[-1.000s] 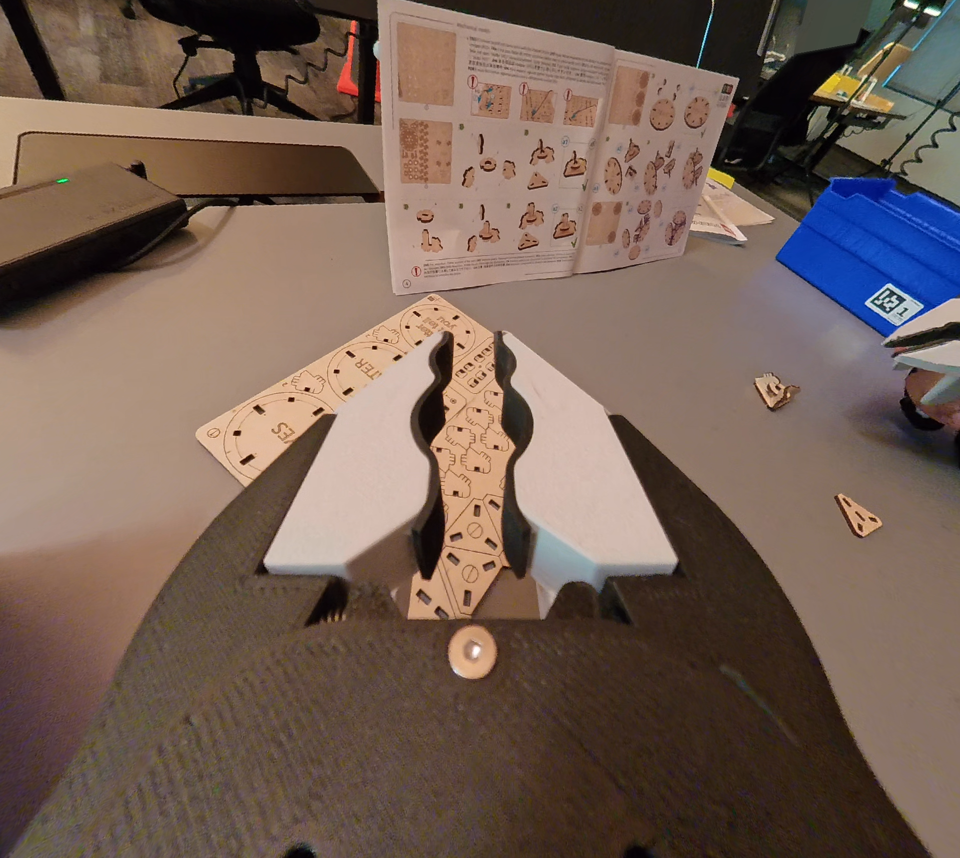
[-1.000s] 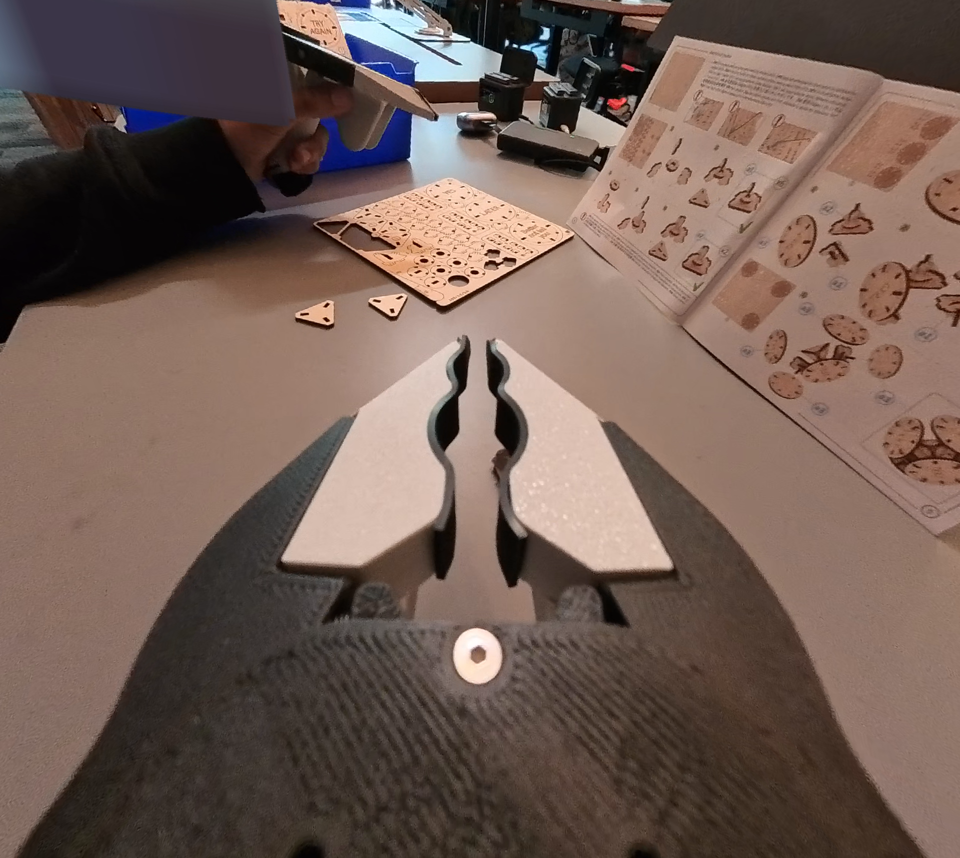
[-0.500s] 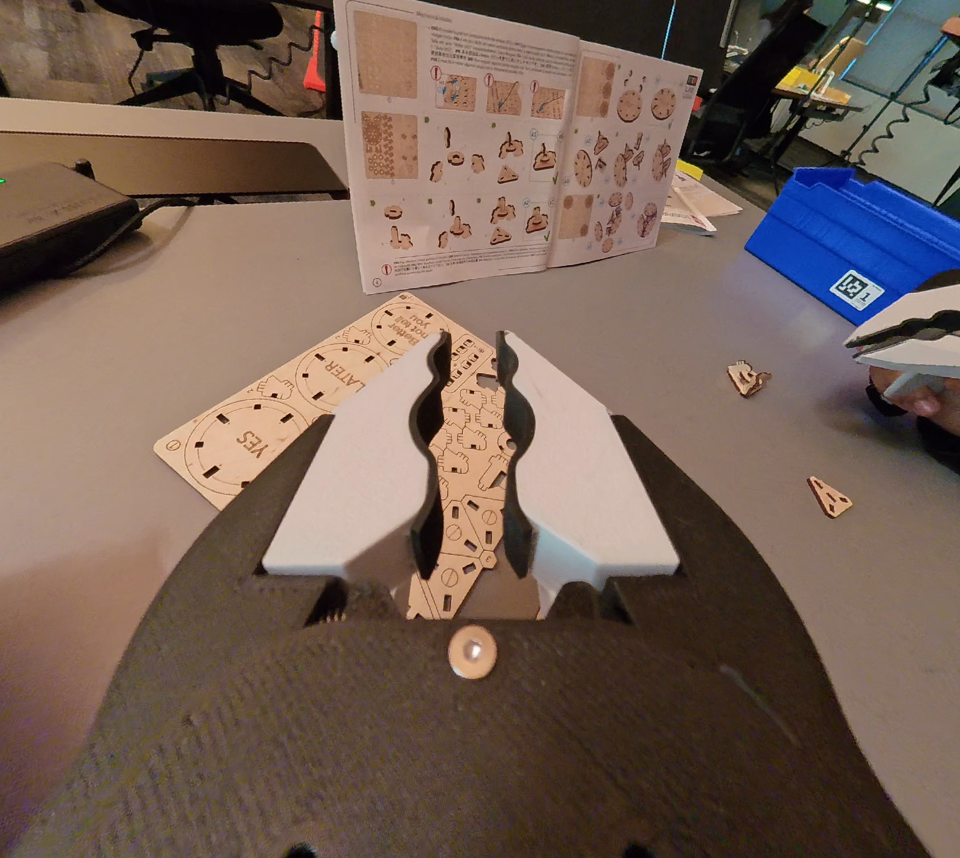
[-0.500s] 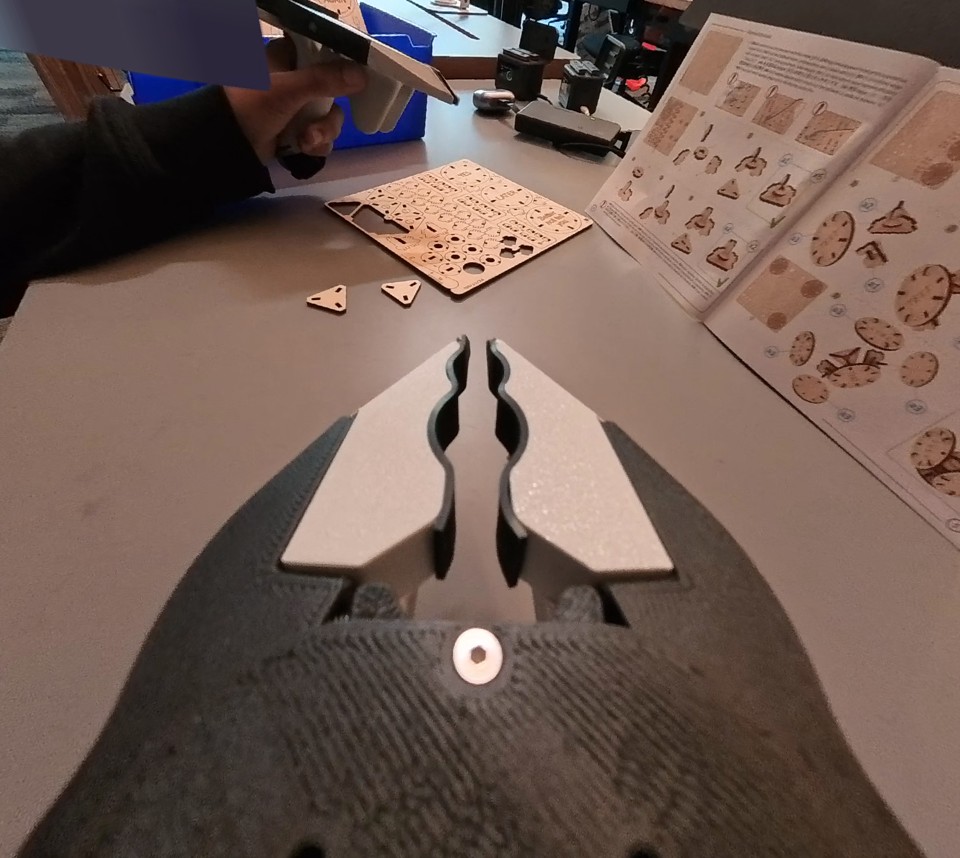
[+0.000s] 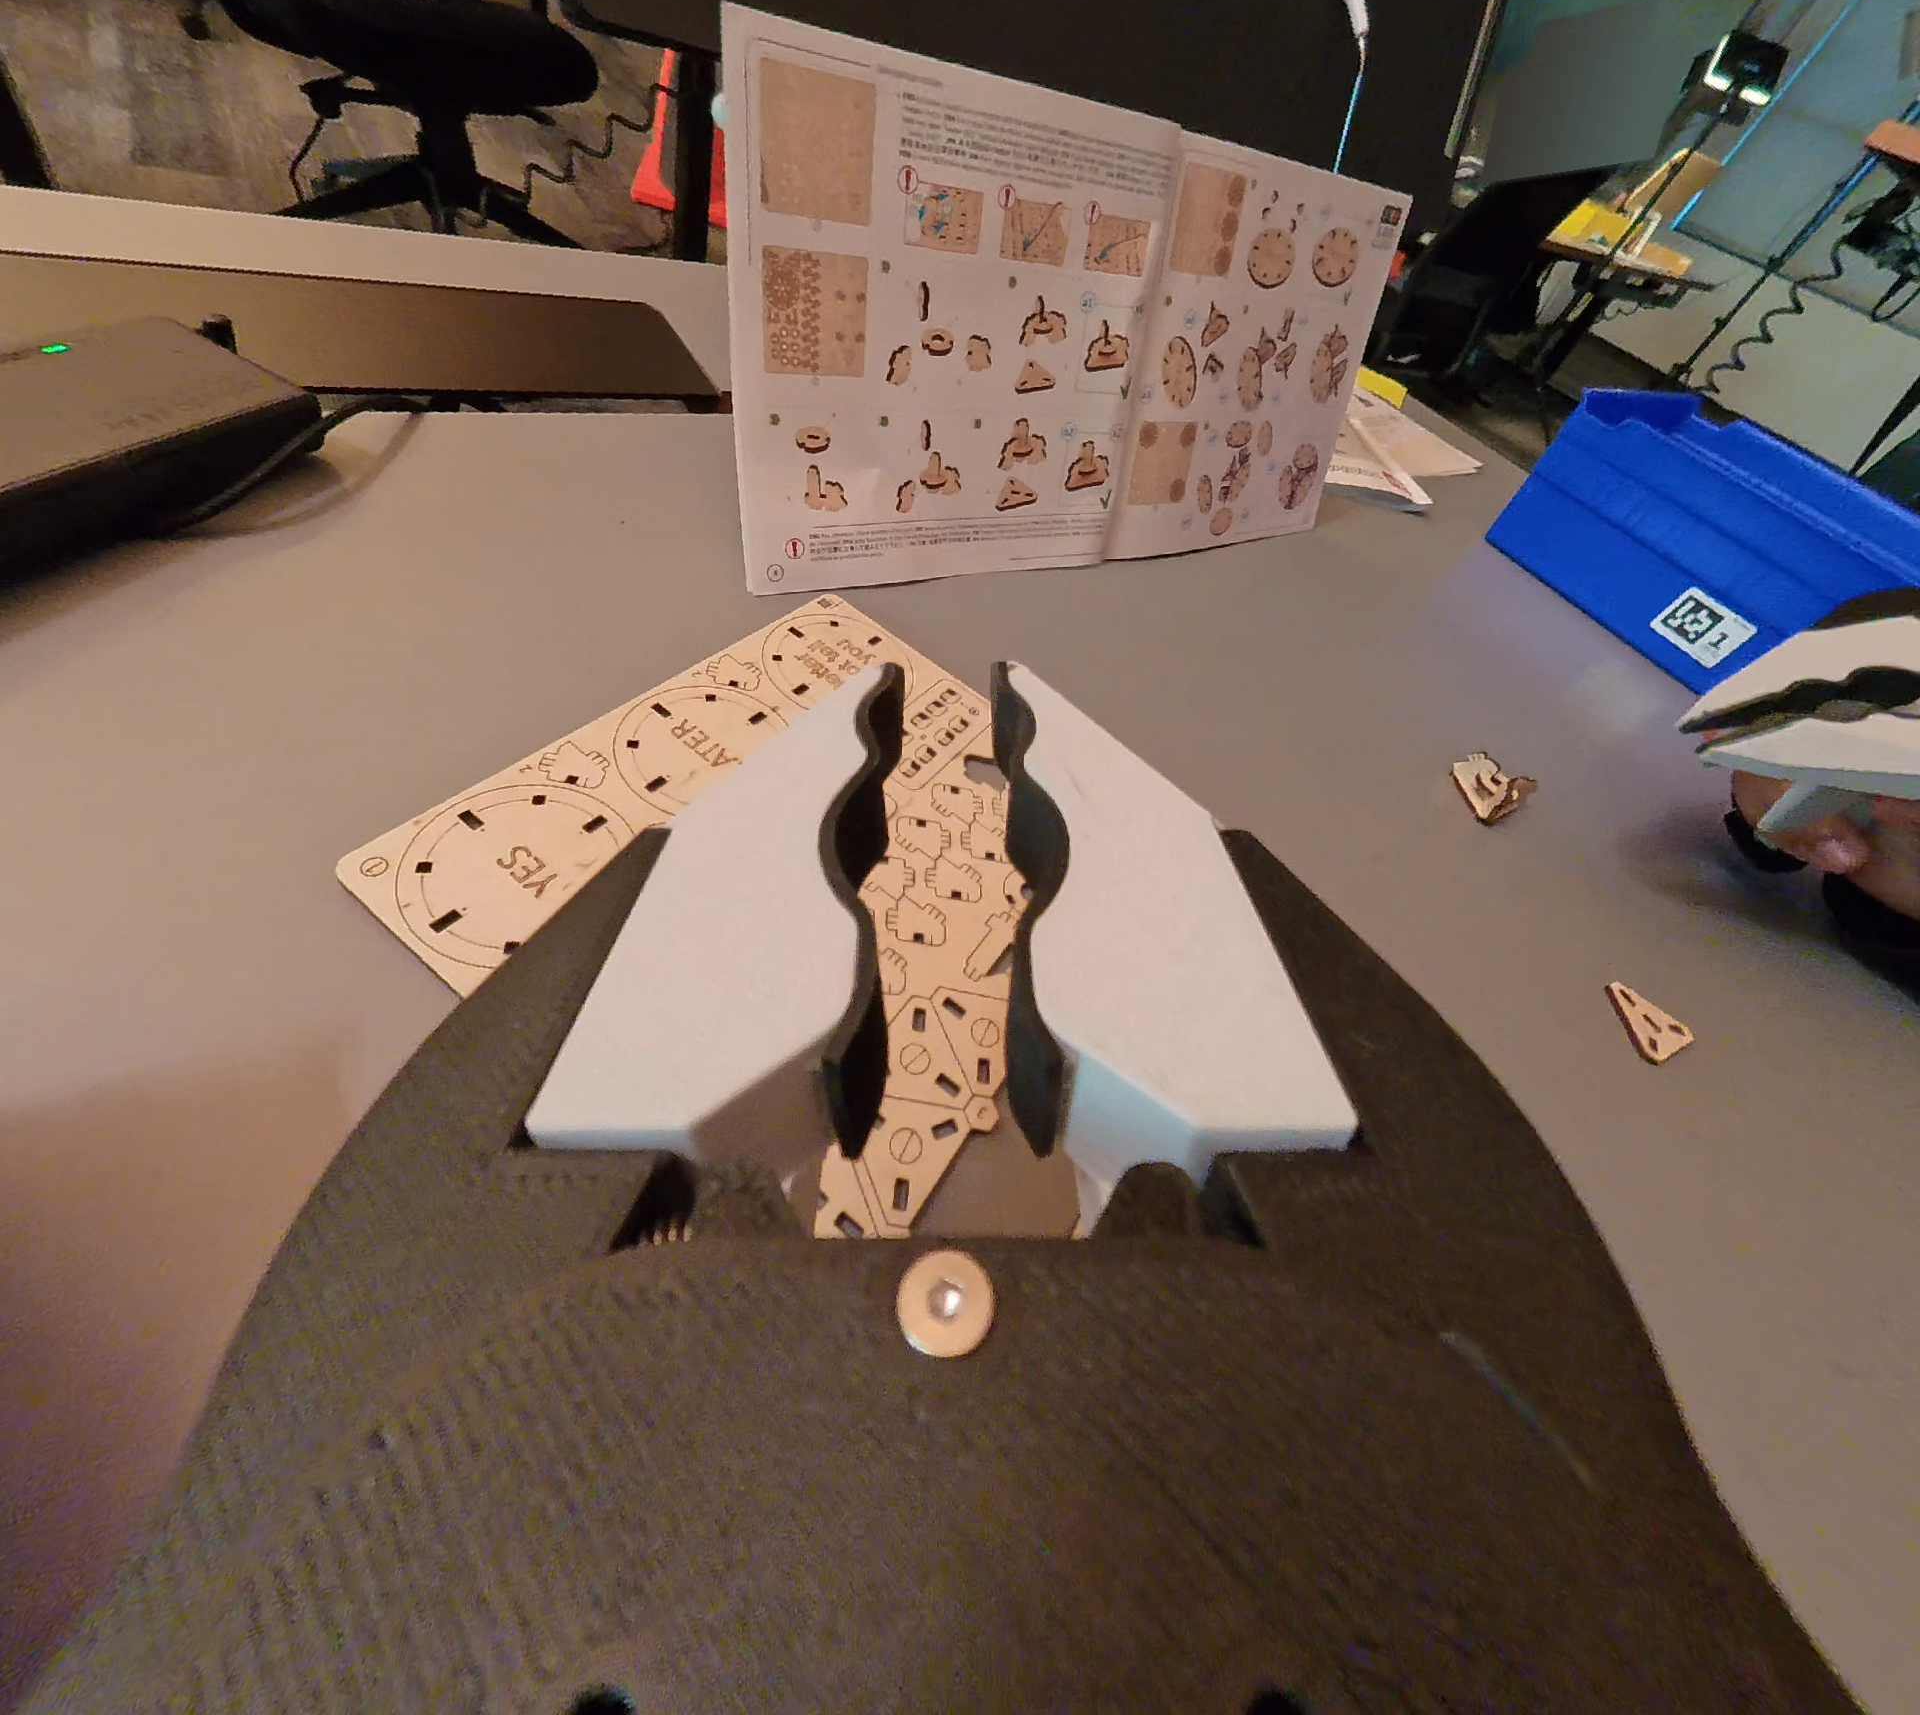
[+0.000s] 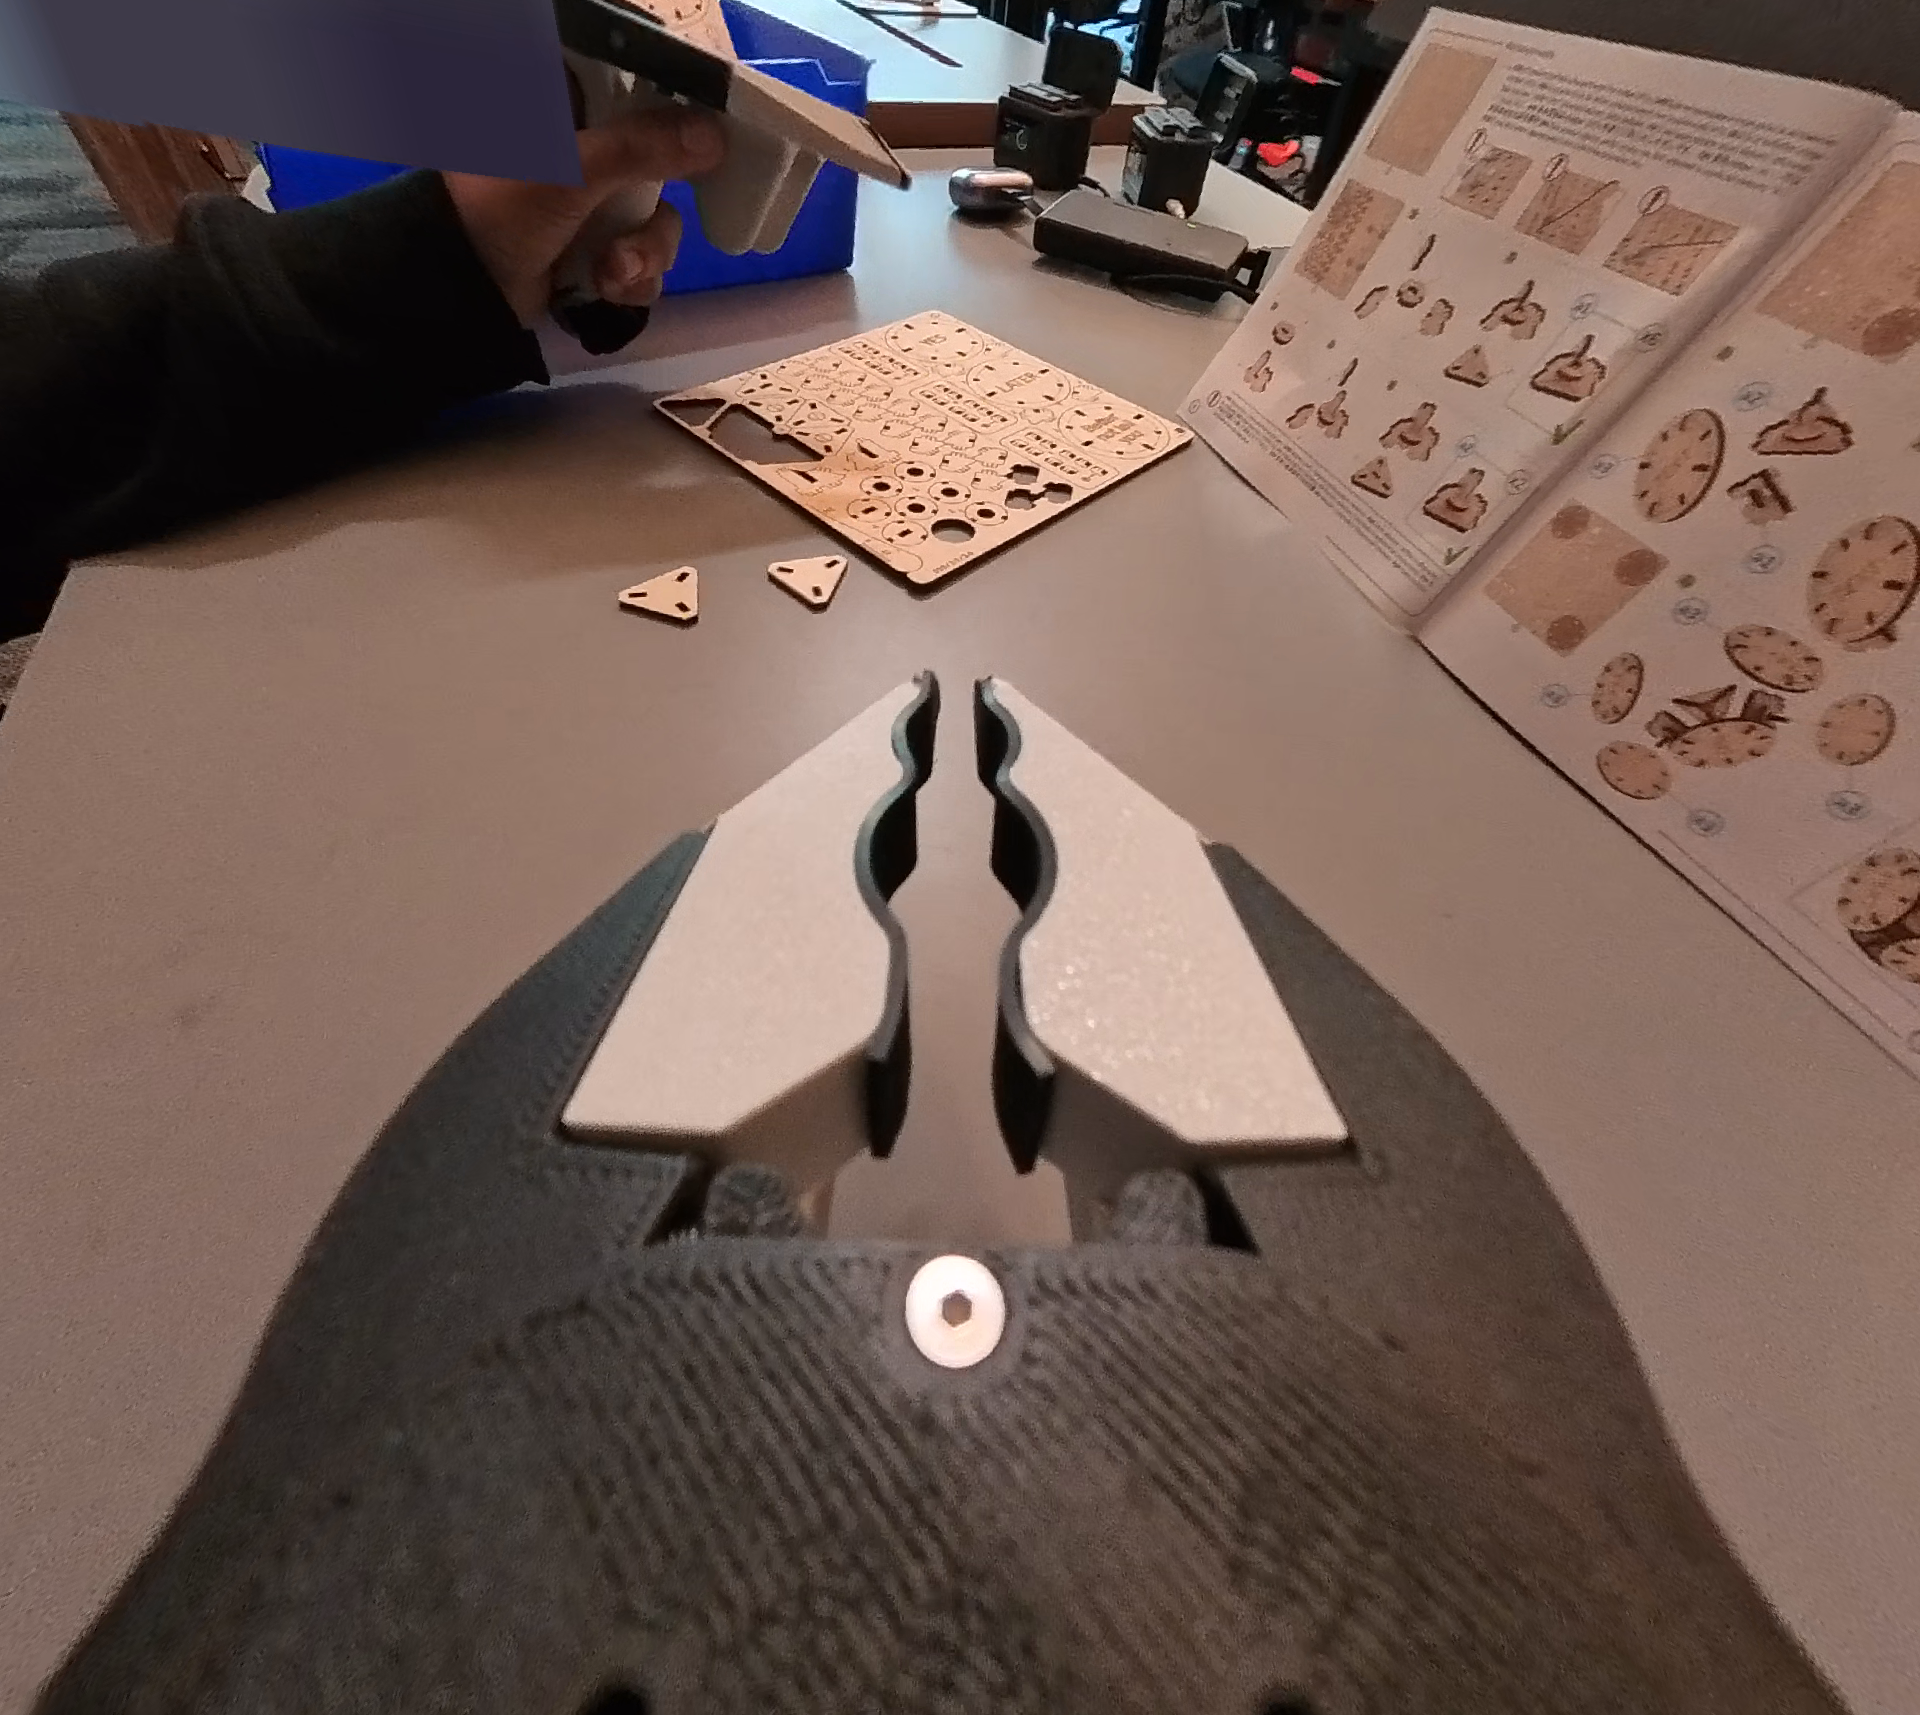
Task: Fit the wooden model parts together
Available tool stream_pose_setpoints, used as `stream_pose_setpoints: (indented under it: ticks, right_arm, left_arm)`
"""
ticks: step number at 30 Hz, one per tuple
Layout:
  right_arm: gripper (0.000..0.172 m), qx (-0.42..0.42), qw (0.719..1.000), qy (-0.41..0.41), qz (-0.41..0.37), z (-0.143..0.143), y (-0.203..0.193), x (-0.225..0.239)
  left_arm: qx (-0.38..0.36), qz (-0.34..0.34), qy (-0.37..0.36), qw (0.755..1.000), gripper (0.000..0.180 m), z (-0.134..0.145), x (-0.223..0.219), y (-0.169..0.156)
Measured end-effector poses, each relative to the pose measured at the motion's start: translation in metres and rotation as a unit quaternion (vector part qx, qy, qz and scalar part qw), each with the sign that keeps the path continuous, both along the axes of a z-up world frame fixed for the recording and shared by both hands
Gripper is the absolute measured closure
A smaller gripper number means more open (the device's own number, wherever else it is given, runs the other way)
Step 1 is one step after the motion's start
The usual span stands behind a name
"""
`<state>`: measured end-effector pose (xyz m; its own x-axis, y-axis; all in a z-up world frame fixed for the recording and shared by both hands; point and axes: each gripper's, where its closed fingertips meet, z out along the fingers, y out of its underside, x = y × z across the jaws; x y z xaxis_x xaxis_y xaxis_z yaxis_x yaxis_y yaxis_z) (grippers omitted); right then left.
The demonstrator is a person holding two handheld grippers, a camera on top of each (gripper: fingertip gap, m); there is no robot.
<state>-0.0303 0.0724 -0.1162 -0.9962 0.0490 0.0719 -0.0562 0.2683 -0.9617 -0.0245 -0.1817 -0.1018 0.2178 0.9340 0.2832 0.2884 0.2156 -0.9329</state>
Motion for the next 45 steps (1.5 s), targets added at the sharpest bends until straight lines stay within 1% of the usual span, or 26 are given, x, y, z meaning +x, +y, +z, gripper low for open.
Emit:
stream_pose_setpoints:
  ticks: [6, 11, 14, 17, 19, 20, 21, 22, 23, 25, 27, 29, 34, 38, 41, 43, 45]
  right_arm:
    - [0.166, 0.016, 1.0, 0.011, 0.005, -0.006, -0.003, 0.004]
    - [0.166, 0.013, 1.0, 0.014, 0.006, -0.003, -0.003, 0.006]
    - [0.166, 0.016, 1.0, 0.018, 0.004, -0.004, -0.003, 0.005]
    - [0.166, 0.017, 1.0, 0.018, 0.002, -0.005, -0.002, 0.004]
    - [0.166, 0.019, 1.0, 0.016, 0.0, -0.006, -0.002, 0.002]
    - [0.166, 0.02, 1.0, 0.016, -0.001, -0.006, -0.002, 0.002]
    - [0.166, 0.021, 1.0, 0.016, -0.003, -0.007, -0.002, 0.001]
    - [0.166, 0.021, 1.0, 0.016, -0.005, -0.007, -0.001, 0.0]
    - [0.167, 0.022, 1.0, 0.017, -0.007, -0.007, -0.001, -0.001]
    - [0.167, 0.021, 1.0, 0.019, -0.011, -0.006, 0.0, -0.004]
    - [0.167, 0.019, 1.0, 0.016, -0.012, -0.006, 0.001, -0.005]
    - [0.167, 0.019, 1.0, 0.008, -0.009, -0.007, 0.0, -0.004]
    - [0.166, 0.026, 1.0, 0.001, 0.004, -0.011, -0.003, 0.002]
    - [0.166, 0.034, 0.999, 0.013, 0.005, -0.013, -0.004, 0.004]
    - [0.167, 0.031, 0.999, 0.015, 0.003, -0.011, -0.003, 0.003]
    - [0.166, 0.029, 0.999, 0.015, 0.001, -0.009, -0.002, 0.002]
    - [0.167, 0.027, 0.999, 0.017, -0.002, -0.008, -0.001, 0.0]
  left_arm:
    - [-0.005, -0.007, -0.004, 1.0, 0.165, -0.002, 0.0, 0.003]
    - [-0.01, -0.016, -0.004, 1.0, 0.165, -0.003, 0.0, 0.006]
    - [-0.001, -0.044, -0.008, 0.999, 0.163, -0.005, 0.0, 0.015]
    - [0.0, -0.097, -0.025, 0.995, 0.158, -0.011, 0.001, 0.034]
    - [-0.011, -0.162, -0.036, 0.986, 0.154, -0.016, 0.006, 0.058]
    - [-0.017, -0.205, -0.042, 0.978, 0.153, -0.018, 0.011, 0.075]
    - [-0.025, -0.259, -0.051, 0.964, 0.15, -0.022, 0.019, 0.096]
    - [-0.043, -0.298, -0.067, 0.951, 0.149, -0.03, 0.027, 0.113]
    - [-0.074, -0.317, -0.089, 0.941, 0.147, -0.042, 0.031, 0.123]
    - [-0.142, -0.324, -0.121, 0.927, 0.143, -0.064, 0.035, 0.133]
    - [-0.173, -0.319, -0.132, 0.923, 0.139, -0.072, 0.034, 0.136]
    - [-0.165, -0.324, -0.136, 0.921, 0.14, -0.073, 0.035, 0.139]
    - [-0.166, -0.324, -0.157, 0.918, 0.144, -0.083, 0.037, 0.134]
    - [-0.179, -0.331, -0.181, 0.909, 0.137, -0.092, 0.039, 0.136]
    - [-0.171, -0.348, -0.191, 0.902, 0.136, -0.094, 0.047, 0.139]
    - [-0.15, -0.378, -0.209, 0.889, 0.142, -0.092, 0.061, 0.141]
    - [-0.11, -0.41, -0.246, 0.871, 0.154, -0.086, 0.083, 0.143]
